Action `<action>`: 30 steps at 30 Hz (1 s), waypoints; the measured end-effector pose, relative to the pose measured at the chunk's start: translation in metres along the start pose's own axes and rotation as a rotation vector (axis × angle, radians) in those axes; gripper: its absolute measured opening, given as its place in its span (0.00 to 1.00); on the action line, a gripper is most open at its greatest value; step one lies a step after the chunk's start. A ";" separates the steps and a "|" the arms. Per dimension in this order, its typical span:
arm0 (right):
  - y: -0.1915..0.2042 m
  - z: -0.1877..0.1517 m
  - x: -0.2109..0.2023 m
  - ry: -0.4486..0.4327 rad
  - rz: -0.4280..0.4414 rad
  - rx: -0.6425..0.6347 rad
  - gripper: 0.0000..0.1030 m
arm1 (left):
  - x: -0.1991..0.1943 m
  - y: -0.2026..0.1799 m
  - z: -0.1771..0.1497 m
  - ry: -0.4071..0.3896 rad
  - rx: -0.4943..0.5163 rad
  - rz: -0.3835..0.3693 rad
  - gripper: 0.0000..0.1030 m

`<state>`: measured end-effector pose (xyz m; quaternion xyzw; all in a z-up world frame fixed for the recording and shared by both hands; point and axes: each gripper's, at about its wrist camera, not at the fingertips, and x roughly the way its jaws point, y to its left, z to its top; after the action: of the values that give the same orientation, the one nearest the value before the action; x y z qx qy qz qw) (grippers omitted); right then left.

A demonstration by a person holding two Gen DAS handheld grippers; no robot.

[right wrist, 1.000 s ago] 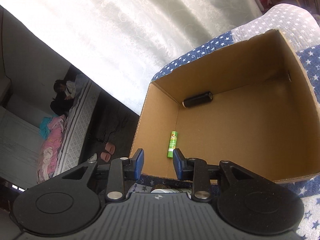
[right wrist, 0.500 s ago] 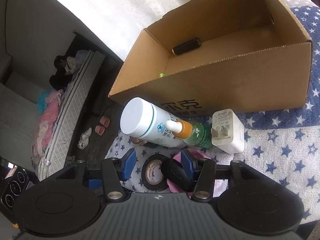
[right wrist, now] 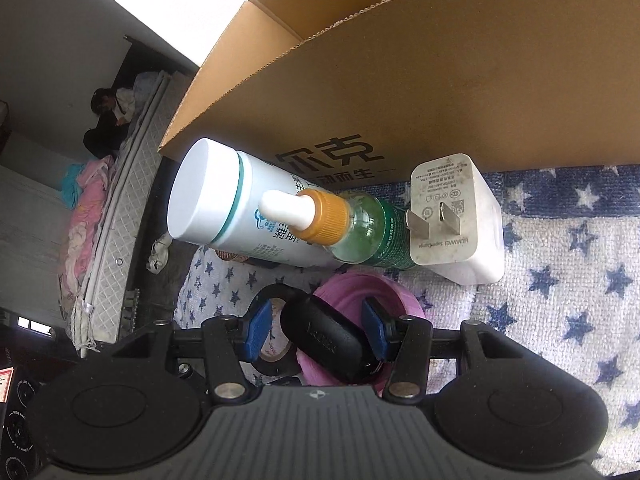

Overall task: Organize rigid objects
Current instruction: 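Move the right gripper back to the pink dish and grasp the black key fob, then carry the black key fob into the box and open the right gripper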

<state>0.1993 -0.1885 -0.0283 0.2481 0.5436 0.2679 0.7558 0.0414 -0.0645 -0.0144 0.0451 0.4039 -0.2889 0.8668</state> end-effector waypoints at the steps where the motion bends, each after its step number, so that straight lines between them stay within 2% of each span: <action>1: -0.001 0.000 -0.001 0.000 0.008 0.005 0.51 | 0.000 0.002 0.000 0.002 -0.005 0.002 0.28; 13: -0.011 -0.007 -0.021 0.017 0.107 0.008 0.51 | 0.003 0.006 0.006 -0.003 -0.049 0.016 0.28; 17: -0.006 -0.011 -0.024 0.013 0.086 -0.033 0.49 | 0.003 0.006 0.007 -0.005 -0.056 0.018 0.28; 25: -0.005 -0.014 -0.013 0.015 0.054 -0.065 0.28 | 0.004 0.011 0.007 -0.004 -0.086 0.028 0.29; 30: -0.005 -0.017 -0.017 -0.011 0.052 -0.077 0.22 | 0.004 0.013 0.006 -0.010 -0.099 0.036 0.31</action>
<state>0.1787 -0.2025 -0.0247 0.2345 0.5220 0.3066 0.7606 0.0543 -0.0578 -0.0147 0.0079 0.4126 -0.2530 0.8750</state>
